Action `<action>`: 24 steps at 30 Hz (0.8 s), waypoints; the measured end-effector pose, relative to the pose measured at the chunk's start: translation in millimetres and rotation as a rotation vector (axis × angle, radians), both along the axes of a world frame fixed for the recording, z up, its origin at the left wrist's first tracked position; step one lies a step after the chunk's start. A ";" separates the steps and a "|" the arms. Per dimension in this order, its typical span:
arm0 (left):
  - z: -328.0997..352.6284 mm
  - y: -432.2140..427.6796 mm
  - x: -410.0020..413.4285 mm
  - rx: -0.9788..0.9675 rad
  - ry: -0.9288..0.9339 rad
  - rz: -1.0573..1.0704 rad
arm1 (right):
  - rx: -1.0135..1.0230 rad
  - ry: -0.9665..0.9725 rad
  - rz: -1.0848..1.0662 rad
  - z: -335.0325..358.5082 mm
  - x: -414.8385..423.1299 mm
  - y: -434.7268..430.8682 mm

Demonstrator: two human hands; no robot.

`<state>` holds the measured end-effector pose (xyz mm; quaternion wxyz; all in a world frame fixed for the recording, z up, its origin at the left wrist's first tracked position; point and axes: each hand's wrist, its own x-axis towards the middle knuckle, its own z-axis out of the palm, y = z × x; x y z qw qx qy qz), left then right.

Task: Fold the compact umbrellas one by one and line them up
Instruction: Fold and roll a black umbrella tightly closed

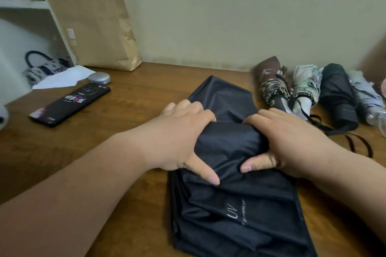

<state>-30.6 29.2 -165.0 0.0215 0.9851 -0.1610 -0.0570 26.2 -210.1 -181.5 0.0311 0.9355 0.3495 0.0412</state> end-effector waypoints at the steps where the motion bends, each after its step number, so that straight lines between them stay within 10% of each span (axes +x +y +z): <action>1: 1.8 2.1 -1.7 -0.008 0.023 -0.015 | 0.025 0.014 0.006 -0.2 1.4 -0.7; 6: 13.6 10.9 -14.3 -0.177 0.125 -0.170 | 0.079 0.073 0.024 4.1 -2.3 -2.3; 11: 6.3 -6.3 -15.5 -0.329 -0.167 -0.252 | 0.028 0.062 0.050 9.3 -8.4 -3.1; 19: -13.2 -11.3 -6.0 0.055 0.029 -0.131 | -0.177 0.146 -0.021 21.6 -33.7 -3.1; 24: -15.5 -12.9 -6.6 0.072 0.016 -0.133 | 0.189 0.043 0.040 22.4 -53.1 13.0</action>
